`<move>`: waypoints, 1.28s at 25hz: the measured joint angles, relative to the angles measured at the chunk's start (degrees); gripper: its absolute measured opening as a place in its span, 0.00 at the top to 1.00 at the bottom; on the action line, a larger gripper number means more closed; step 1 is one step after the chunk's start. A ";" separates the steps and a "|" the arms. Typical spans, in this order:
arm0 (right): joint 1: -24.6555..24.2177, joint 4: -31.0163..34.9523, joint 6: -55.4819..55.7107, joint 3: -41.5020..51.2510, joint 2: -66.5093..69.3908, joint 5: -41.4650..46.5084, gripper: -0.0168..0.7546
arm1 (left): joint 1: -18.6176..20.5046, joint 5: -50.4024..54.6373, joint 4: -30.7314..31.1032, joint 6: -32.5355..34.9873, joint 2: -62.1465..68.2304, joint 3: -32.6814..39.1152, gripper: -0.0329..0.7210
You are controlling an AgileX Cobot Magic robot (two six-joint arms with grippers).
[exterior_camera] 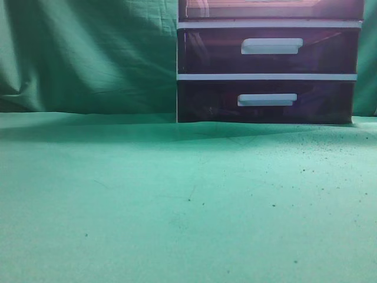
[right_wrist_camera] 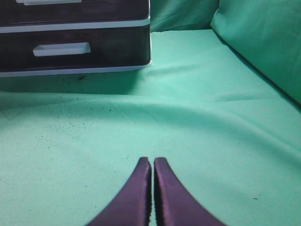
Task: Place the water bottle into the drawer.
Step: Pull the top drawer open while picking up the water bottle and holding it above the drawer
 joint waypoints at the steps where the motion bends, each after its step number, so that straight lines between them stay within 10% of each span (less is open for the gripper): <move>1: 0.00 0.00 0.00 0.00 0.00 0.00 0.98 | 0.00 0.00 0.00 0.00 0.00 0.00 0.96; 21: 0.00 0.00 0.00 0.00 0.00 0.00 0.98 | 0.00 -0.15 0.38 0.00 0.00 0.00 0.96; 32: 0.00 0.00 0.00 0.00 0.00 0.00 0.98 | 0.14 -32.91 -12.62 -4.47 0.00 0.00 0.96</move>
